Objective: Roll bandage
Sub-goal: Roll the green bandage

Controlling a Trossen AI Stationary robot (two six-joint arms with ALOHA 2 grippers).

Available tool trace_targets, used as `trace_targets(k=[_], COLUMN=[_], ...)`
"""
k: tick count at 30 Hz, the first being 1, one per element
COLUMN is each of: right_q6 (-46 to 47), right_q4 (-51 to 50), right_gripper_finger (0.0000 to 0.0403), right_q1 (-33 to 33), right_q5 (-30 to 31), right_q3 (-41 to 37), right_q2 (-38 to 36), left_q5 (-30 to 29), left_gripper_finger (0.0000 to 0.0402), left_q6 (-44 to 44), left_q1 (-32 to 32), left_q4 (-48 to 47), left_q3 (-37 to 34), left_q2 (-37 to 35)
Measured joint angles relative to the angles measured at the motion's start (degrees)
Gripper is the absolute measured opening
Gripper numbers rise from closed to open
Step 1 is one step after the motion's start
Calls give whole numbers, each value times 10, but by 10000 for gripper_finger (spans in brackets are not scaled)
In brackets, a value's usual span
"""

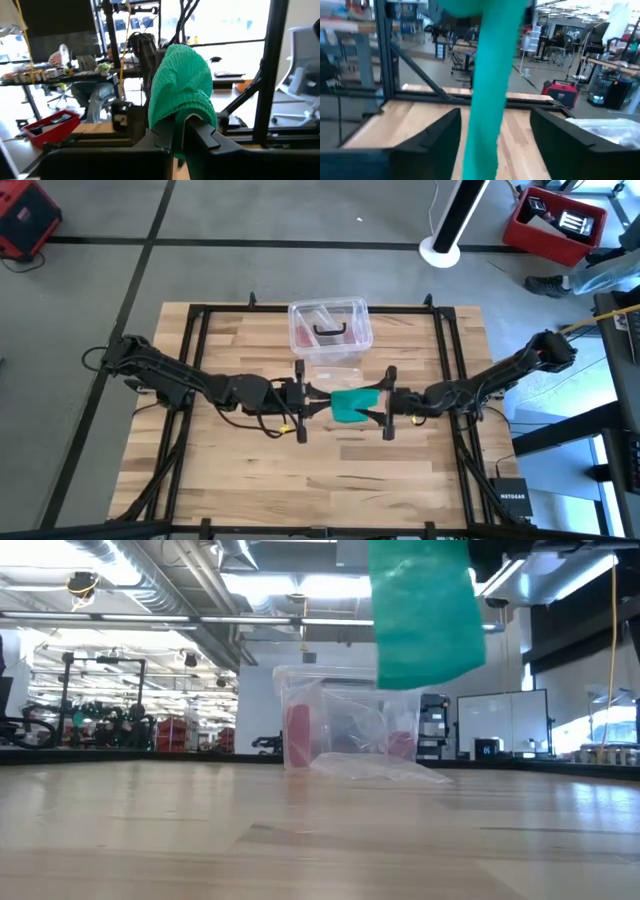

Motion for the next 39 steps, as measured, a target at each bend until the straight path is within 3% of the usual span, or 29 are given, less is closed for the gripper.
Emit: trace_targets(k=[3, 7, 9, 15, 19, 22, 27, 29, 34, 39], right_q6=[-43, -121, -171, -311, -388, -430, -447, -464, -467, -384], right_q4=[-12, -45, -59, -113, -174, -212, -265, -286, -301, -358], right_gripper_finger=[178, 42, 16, 6, 10, 4, 4, 3, 3, 2], right_q1=[0, 0, 1, 1, 1, 1, 0, 1, 1, -20], right_q5=[-3, -2, 10, 56, 125, 130, 145, 172, 168, 142], right_q3=[24, 55, 72, 140, 195, 231, 271, 283, 297, 297], right_q2=[15, 16, 15, 13, 12, 12, 11, 8, -19, -25], left_q5=[5, 21, 44, 91, 124, 126, 151, 146, 133, 153], left_gripper_finger=[15, 15, 15, 15, 15, 15, 15, 15, 15, 15], left_q6=[-7, -25, -29, -37, -40, -34, -14, -14, -14, 30], left_q1=[-4, -11, -16, -42, -62, -81, -101, -107, -115, -126], left_q4=[3, -1, -1, -35, -62, -61, -65, -74, -81, -14], left_q3=[0, 0, 0, 0, 0, 0, 0, 0, 0, 0], left_q2=[0, 0, 0, 0, 0, 0, 0, 0, 1, -1])
